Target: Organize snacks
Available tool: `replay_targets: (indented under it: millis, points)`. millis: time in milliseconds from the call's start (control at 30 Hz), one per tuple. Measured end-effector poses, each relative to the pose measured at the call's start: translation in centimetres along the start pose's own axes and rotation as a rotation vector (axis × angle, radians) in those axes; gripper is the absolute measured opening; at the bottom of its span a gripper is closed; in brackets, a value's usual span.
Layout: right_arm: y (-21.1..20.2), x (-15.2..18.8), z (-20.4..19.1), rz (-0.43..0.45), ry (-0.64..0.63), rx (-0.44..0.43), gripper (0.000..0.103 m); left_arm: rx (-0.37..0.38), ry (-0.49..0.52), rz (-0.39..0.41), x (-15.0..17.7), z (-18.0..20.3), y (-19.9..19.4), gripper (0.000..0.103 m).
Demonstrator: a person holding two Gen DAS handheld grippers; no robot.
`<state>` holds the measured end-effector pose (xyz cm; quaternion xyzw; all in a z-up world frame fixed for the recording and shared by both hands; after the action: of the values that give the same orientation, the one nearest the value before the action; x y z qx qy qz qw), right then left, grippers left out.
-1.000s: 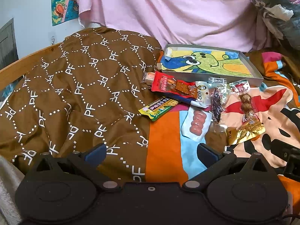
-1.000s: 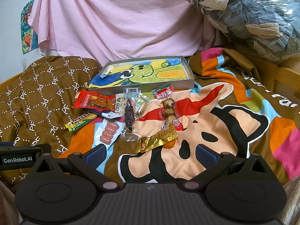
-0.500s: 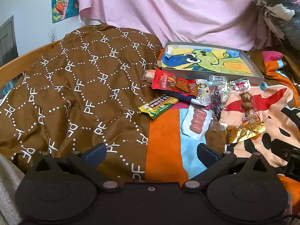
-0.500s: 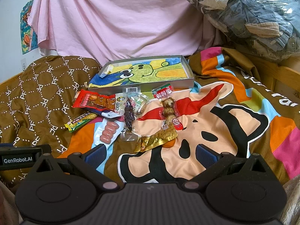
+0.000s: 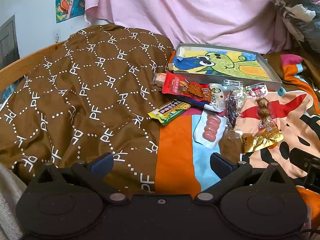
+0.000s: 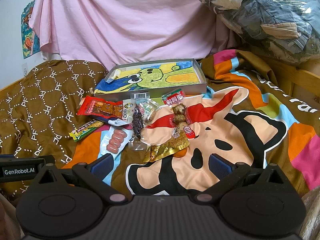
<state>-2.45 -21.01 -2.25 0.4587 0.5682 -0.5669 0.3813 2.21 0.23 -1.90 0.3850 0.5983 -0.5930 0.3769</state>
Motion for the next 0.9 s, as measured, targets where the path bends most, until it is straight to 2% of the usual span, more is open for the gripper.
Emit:
replay_targets:
  millis: [433,667,900]
  points:
    - [0.1,0.2,0.1,-0.018,0.008,0.021,0.103,-0.001,0.011,-0.018,0.2,0.3,0.2,0.102]
    - [0.4,0.0,0.1,-0.047,0.003,0.017,0.103,0.021,0.03,-0.074,-0.1,0.4,1.2,0.102]
    - [1.5,0.0,0.8,-0.099,0.02,0.076,0.103,0.047,0.056,-0.112,-0.6,0.6,3.2,0.102]
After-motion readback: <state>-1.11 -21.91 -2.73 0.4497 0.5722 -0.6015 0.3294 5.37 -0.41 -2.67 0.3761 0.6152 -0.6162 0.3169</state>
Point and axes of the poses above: each gripper's, at about its wrist camera, not at the fingertips, and y roughly the way its jaws point, z to its right, x to its underside, the point moved 2 cm from there along y, roughly the way its jaws point, and after that the axes turned 11 degrees about z, right-handed, at the moved point
